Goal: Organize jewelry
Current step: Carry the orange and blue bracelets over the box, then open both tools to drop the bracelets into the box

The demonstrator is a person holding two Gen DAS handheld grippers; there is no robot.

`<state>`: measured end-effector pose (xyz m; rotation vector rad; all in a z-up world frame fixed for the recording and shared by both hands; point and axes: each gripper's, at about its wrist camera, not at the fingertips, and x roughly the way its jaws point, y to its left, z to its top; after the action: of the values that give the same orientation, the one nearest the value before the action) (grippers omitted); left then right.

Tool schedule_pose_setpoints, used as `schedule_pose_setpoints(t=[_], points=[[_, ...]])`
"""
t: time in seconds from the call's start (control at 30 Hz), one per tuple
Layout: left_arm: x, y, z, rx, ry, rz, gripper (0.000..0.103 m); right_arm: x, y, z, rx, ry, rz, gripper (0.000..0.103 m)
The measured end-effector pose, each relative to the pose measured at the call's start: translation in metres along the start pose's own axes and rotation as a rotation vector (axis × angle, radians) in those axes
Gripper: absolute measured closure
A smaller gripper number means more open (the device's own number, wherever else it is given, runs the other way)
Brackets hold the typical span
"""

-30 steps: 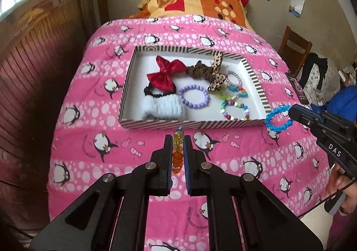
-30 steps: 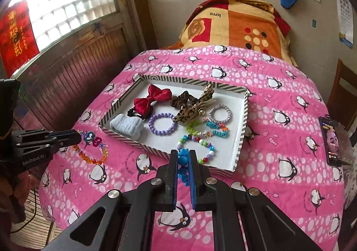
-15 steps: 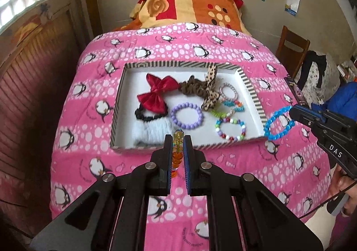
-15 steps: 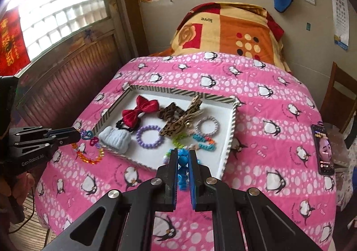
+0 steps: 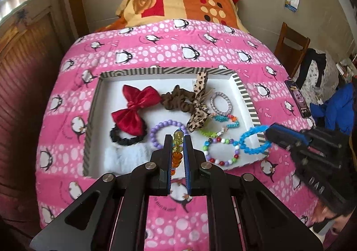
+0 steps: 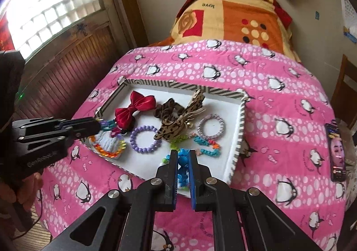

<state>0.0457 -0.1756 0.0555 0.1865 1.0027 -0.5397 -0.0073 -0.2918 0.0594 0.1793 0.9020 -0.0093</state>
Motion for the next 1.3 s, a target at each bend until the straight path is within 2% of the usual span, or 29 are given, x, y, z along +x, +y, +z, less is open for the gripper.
schedule_pose_setpoints(t=[0.3, 0.6, 0.9, 0.97, 1.0, 1.07, 1.13, 1.2, 1.3], points=[[0.03, -0.008, 0.01, -0.011, 0.038, -0.018, 0.095, 0.031, 0.005, -0.002, -0.021, 0.07, 0.062, 0.095], [0.083, 0.019, 0.007, -0.062, 0.114, 0.091, 0.095, 0.087, -0.035, 0.017, -0.01, 0.132, 0.015, 0.095], [0.104, 0.03, 0.009, -0.081, 0.121, 0.173, 0.095, 0.124, -0.052, 0.026, -0.023, 0.154, -0.053, 0.095], [0.106, 0.031, 0.008, -0.086, 0.123, 0.178, 0.095, 0.127, -0.053, 0.025, -0.012, 0.16, -0.054, 0.084], [0.107, 0.031, 0.008, -0.086, 0.129, 0.18, 0.093, 0.127, -0.054, 0.025, -0.004, 0.157, -0.055, 0.071], [0.108, 0.031, 0.008, -0.086, 0.138, 0.185, 0.088, 0.121, -0.053, 0.024, 0.009, 0.133, -0.049, 0.067], [0.105, 0.031, 0.007, -0.095, 0.132, 0.172, 0.066, 0.114, -0.05, 0.023, 0.012, 0.118, -0.049, 0.066], [0.097, 0.031, 0.006, -0.104, 0.109, 0.167, 0.057, 0.104, -0.047, 0.022, 0.026, 0.102, -0.053, 0.066], [0.085, 0.028, 0.005, -0.098, 0.079, 0.184, 0.048, 0.087, -0.042, 0.017, 0.057, 0.074, -0.039, 0.066]])
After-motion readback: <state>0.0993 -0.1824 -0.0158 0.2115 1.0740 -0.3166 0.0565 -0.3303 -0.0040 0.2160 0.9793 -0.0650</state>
